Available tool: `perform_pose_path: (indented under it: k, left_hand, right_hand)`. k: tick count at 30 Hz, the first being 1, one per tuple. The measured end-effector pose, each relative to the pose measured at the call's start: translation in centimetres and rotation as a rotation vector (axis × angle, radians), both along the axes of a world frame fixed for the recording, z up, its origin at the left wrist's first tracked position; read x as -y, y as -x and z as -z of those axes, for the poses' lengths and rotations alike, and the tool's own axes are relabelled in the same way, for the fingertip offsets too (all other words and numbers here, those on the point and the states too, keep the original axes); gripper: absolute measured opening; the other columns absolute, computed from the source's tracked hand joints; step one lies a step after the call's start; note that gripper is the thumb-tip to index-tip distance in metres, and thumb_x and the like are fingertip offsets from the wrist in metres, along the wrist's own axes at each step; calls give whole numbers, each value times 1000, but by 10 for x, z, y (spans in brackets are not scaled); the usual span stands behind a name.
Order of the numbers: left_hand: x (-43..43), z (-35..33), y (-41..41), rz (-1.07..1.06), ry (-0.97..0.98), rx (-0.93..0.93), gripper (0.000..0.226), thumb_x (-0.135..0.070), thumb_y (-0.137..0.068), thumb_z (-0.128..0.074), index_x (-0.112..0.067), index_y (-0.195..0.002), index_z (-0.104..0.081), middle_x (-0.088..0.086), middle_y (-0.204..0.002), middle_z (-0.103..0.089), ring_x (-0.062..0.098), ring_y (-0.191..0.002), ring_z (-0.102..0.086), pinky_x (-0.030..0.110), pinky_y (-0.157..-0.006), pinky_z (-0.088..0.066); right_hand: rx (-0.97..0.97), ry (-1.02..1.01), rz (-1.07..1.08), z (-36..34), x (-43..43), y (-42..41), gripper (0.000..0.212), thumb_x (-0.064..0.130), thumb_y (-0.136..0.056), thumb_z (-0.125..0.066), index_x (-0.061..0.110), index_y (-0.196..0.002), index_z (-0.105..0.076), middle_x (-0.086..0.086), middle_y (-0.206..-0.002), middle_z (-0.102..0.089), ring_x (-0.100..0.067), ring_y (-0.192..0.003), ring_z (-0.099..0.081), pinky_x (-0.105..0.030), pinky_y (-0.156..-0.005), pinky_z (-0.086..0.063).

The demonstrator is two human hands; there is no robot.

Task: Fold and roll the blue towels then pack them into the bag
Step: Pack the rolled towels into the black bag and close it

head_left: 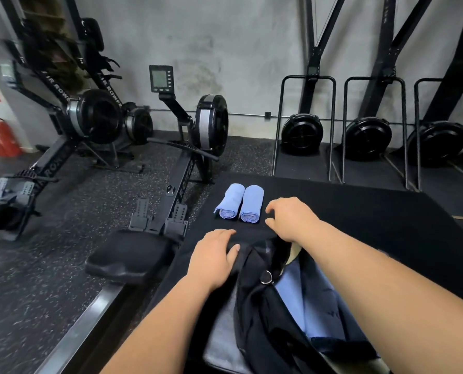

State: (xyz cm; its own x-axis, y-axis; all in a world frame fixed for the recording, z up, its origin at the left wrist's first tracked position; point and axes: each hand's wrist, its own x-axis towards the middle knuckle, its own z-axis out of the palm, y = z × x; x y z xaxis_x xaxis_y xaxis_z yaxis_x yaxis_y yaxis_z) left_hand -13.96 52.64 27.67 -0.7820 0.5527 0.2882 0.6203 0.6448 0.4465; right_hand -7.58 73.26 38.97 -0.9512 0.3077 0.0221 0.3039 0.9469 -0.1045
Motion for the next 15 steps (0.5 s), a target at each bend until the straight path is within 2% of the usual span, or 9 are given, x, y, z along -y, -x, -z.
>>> perform_pose_path:
  k: [4,7,11,15]
  left_hand:
    - [1,31,21,-23,20,74,51,-43,-107,-52,-23,-153,-49,-5,-153,-54,19,-142,-45,35,-117,-37]
    - [-2,50,31,-40,35,95,54,-46,-106,-52,-23,-154,-47,-5,-154,-52,18,-144,-44,35,-118,-36]
    - [-7,63,32,-104,60,29,57,-55,-106,-44,-29,-156,-41,-11,-156,-46,13,-145,-38,35,-118,-30]
    - [-11,69,28,-134,115,-26,64,-60,-106,-32,-29,-162,-25,-9,-154,-43,15,-144,-35,38,-116,-30]
  right_hand:
    - [154,-6,-8,14,-3,42,31,37,-98,-60,22,-125,-67,-4,-122,-68,-29,-108,-65,-42,-92,-57]
    - [189,24,-3,27,-7,67,35,35,-101,-58,25,-134,-61,-5,-129,-65,-30,-113,-62,-42,-95,-55]
    - [197,121,18,47,-12,95,57,29,-104,-53,34,-158,-37,-8,-152,-52,-33,-128,-57,-39,-98,-50]
    - [149,207,32,76,-17,115,60,42,-107,-47,38,-162,-23,-16,-149,-50,-38,-131,-49,-45,-102,-47]
